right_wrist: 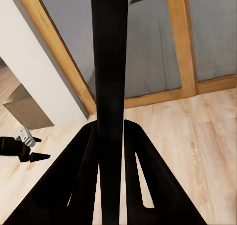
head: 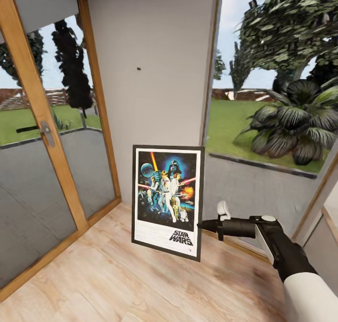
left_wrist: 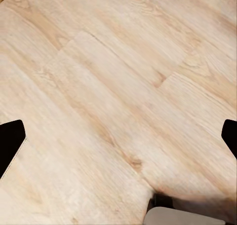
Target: Pick up the poster from the kitchen countertop and hang it on one of the wall nails in the kitchen.
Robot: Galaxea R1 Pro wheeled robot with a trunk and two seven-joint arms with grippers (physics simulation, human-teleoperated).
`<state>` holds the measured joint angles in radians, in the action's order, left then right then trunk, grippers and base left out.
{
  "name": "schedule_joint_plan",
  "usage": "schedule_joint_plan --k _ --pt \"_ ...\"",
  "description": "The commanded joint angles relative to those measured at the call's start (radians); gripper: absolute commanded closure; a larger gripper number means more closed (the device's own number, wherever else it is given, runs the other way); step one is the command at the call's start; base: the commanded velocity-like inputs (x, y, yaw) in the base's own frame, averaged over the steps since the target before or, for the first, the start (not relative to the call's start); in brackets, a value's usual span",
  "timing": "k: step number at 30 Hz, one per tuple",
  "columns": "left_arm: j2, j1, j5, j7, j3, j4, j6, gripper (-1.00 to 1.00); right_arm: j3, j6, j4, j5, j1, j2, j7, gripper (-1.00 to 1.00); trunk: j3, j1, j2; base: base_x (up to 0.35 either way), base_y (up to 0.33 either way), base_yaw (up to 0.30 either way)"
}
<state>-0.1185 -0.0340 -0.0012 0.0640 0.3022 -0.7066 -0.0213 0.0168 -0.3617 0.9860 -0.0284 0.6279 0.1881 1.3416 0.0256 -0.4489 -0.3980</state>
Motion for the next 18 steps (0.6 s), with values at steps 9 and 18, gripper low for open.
schedule_joint_plan --k 9,18 --pt "0.0 0.0 0.0 0.007 0.003 0.0 -0.002 -1.0 0.002 -0.013 0.0 -0.004 0.001 0.001 0.004 1.0 0.002 -0.001 -0.002 0.21 0.277 0.0" --pt "0.0 0.0 0.0 0.007 0.004 0.0 -0.002 -1.0 0.002 -0.013 0.0 -0.004 0.001 0.001 0.004 1.0 0.002 -0.001 -0.002 0.167 0.309 0.0"
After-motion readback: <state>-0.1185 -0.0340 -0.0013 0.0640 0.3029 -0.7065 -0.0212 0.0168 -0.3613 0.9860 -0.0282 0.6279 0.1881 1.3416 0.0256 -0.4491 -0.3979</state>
